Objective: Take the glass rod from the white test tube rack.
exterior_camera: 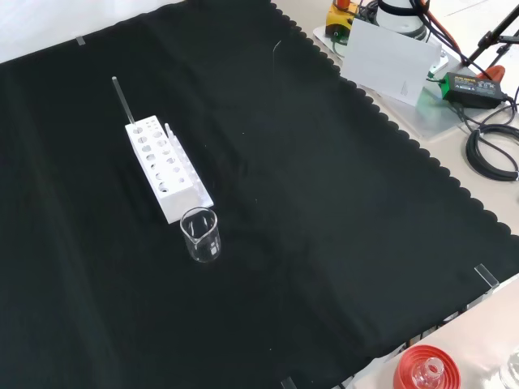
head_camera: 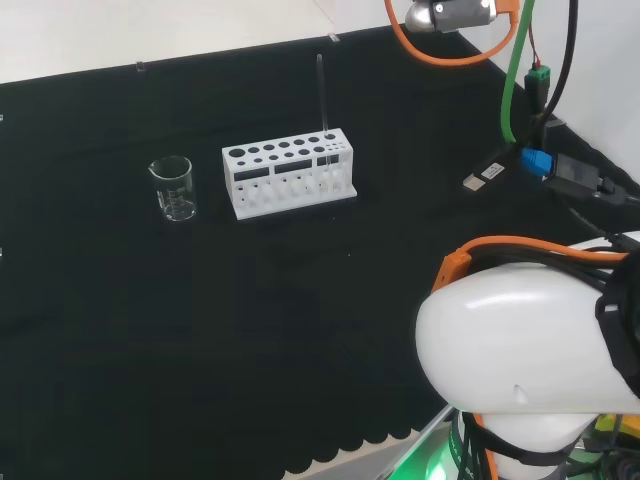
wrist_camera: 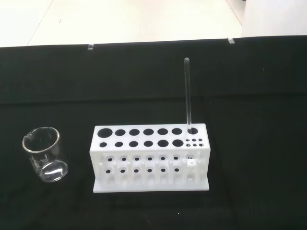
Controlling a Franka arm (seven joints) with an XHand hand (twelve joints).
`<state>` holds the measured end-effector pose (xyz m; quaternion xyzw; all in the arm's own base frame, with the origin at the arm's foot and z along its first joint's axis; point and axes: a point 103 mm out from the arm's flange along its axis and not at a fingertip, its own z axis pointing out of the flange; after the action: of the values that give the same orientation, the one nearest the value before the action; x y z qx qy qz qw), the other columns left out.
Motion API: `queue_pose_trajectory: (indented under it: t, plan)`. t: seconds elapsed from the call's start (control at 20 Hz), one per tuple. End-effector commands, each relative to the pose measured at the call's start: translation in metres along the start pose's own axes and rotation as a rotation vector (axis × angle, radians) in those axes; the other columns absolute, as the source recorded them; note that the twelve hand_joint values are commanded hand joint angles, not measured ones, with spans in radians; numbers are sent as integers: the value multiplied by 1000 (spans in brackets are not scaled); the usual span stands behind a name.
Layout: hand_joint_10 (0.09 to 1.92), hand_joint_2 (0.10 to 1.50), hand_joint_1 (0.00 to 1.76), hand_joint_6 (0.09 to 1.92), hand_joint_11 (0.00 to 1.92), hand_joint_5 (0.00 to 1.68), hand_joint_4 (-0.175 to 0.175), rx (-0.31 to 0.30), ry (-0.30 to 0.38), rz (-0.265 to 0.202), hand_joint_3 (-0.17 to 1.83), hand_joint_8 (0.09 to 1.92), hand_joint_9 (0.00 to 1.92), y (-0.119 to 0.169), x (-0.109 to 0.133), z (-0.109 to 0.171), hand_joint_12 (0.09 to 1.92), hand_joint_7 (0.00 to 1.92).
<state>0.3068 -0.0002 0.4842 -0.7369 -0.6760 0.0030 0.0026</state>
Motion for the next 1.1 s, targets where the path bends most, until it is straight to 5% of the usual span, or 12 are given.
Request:
queue_pose_trajectory:
  t: [0.05, 0.65, 1.1]
  plan:
    - [826, 724, 546, 87, 0, 0, -10, -4, -3, 0, 492, 412, 11, 1, 0, 1, 1364, 1]
    - [892, 797, 497, 87, 1, 0, -4, 6, -3, 8, 372, 400, 0, 2, -8, 3, 1476, 0]
    - [948, 824, 455, 87, 5, 5, -2, -17, 8, 5, 329, 551, 40, 1, -6, 4, 1502, 0]
